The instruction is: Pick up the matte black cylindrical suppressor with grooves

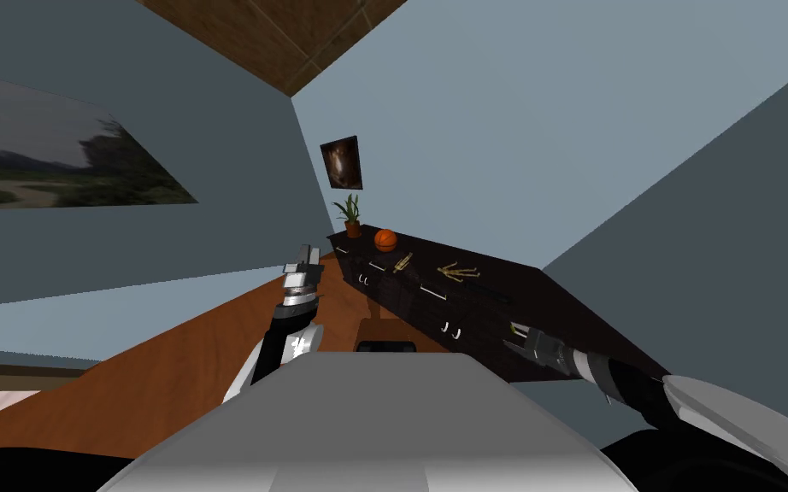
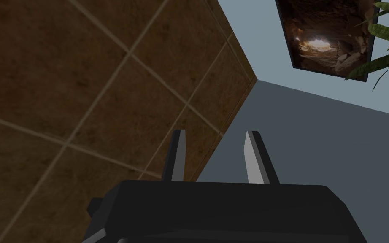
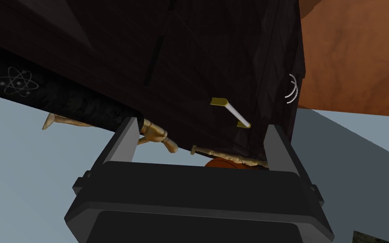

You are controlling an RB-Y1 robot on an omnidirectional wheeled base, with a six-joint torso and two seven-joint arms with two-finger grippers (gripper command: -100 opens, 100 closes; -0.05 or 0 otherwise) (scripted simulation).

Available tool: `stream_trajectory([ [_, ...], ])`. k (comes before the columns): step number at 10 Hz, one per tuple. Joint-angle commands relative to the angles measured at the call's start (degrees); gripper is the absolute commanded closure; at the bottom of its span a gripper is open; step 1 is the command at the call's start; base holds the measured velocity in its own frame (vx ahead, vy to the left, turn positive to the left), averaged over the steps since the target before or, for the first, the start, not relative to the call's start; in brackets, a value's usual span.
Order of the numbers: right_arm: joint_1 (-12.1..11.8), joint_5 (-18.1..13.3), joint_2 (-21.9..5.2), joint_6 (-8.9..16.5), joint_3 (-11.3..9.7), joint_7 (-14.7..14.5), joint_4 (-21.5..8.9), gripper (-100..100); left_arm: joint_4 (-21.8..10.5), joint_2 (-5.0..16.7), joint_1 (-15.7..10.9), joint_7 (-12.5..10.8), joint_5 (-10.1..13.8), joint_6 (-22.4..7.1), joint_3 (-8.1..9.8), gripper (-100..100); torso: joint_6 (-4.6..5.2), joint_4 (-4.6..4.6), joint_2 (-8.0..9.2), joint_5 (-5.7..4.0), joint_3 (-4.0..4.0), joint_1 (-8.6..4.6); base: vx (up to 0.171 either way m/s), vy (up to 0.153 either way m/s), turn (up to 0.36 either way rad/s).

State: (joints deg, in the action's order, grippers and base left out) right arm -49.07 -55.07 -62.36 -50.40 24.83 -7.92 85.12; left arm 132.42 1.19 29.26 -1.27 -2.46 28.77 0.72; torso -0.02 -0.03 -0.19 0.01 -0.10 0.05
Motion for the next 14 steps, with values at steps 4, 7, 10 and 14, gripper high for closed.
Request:
stream_trajectory([
  [4,-1.1,-5.4,-6.9,-0.9,1.5,0.3,-4.9,-100,0.0,0.0,0.0,0.0,0.0,0.0,0.0,0,-0.03,-0.03,-0.15,0.01,-0.09,-0.04,0.067,0.009,0.152],
  [7,-1.4,-9.5,-11.3,-1.0,1.7,0.1,-8.3,-100,0.0,0.0,0.0,0.0,0.0,0.0,0.0,0,-0.01,-0.04,-0.18,-0.01,-0.11,-0.05,0.081,0.001,0.159],
  [10,-1.5,-13.2,-14.7,-1.0,1.2,-0.2,-11.2,-100,0.0,0.0,0.0,0.0,0.0,0.0,0.0,0,0.01,-0.04,-0.15,0.0,-0.09,-0.02,0.074,-0.002,0.149],
  [14,-1.9,-19.2,-18.2,-1.0,-1.8,-0.9,-15.4,-100,0.0,0.0,0.0,0.0,0.0,0.0,0.01,0,0.05,-0.03,-0.12,0.0,-0.07,0.0,0.072,-0.002,0.177],
])
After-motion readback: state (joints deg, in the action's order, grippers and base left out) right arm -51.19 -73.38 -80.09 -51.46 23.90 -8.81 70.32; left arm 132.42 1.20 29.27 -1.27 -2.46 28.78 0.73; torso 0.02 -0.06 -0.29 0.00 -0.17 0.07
